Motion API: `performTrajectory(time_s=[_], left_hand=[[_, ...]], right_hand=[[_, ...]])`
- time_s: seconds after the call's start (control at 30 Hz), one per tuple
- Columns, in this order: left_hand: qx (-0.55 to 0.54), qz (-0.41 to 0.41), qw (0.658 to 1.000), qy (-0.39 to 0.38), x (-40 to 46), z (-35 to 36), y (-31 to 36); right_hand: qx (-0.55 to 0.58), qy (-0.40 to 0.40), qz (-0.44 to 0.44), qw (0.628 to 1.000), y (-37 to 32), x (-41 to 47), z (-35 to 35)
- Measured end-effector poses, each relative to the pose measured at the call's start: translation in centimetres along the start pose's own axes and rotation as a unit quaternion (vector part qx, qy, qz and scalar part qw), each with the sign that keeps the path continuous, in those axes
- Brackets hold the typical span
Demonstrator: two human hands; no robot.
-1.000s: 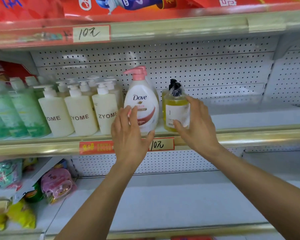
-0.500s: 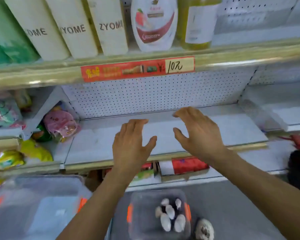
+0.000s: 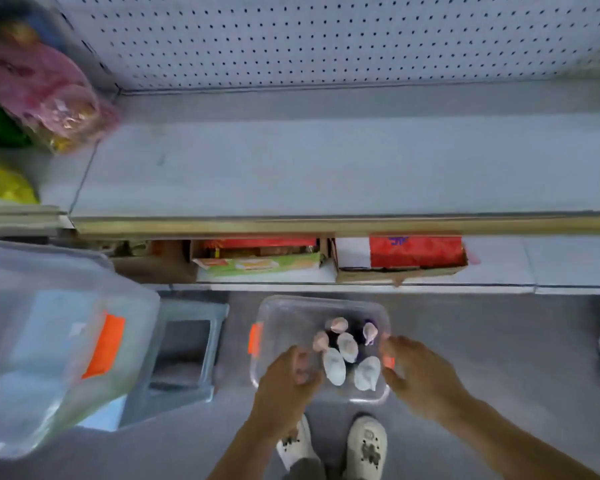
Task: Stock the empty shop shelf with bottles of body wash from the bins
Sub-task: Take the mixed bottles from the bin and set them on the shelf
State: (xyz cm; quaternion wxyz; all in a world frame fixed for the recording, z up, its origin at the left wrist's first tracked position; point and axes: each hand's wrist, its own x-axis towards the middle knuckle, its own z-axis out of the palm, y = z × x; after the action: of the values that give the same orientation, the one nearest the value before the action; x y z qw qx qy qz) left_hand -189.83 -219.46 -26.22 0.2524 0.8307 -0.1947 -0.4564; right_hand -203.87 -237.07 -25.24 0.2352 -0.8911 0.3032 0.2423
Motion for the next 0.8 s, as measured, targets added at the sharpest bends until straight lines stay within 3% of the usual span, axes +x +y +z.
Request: performTrajectory(time_s=[0.17, 0.33, 0.47, 0.6, 0.8], left_hand=[[0.002, -0.039, 0.999, -0.010, 9.0, 8.3, -9.3], [0.050, -0.036, 0.998, 0.005, 17.2, 13.8, -15.9], [0.084, -0.014, 0.996, 0.038, 23.3, 16.5, -19.4], [0.141, 0.019, 0.990, 0.011, 28.3, 18.4, -21.5], [0.120, 0.116, 0.986, 0.015, 31.0, 20.0, -22.3]], right_hand=[[-0.029, -0.062, -0.021, 0.997, 5.0, 9.4, 10.7], [-0.026, -0.023, -0.057, 0.998, 7.8, 18.8, 17.8], [-0.102, -0.018, -0.082, 0.991, 8.6, 25.5, 22.1], [-0.140, -0.079, -0.146, 0.976, 9.6, 30.1, 24.7], [-0.087, -0.111, -0.229, 0.963, 10.4, 33.0, 24.5]])
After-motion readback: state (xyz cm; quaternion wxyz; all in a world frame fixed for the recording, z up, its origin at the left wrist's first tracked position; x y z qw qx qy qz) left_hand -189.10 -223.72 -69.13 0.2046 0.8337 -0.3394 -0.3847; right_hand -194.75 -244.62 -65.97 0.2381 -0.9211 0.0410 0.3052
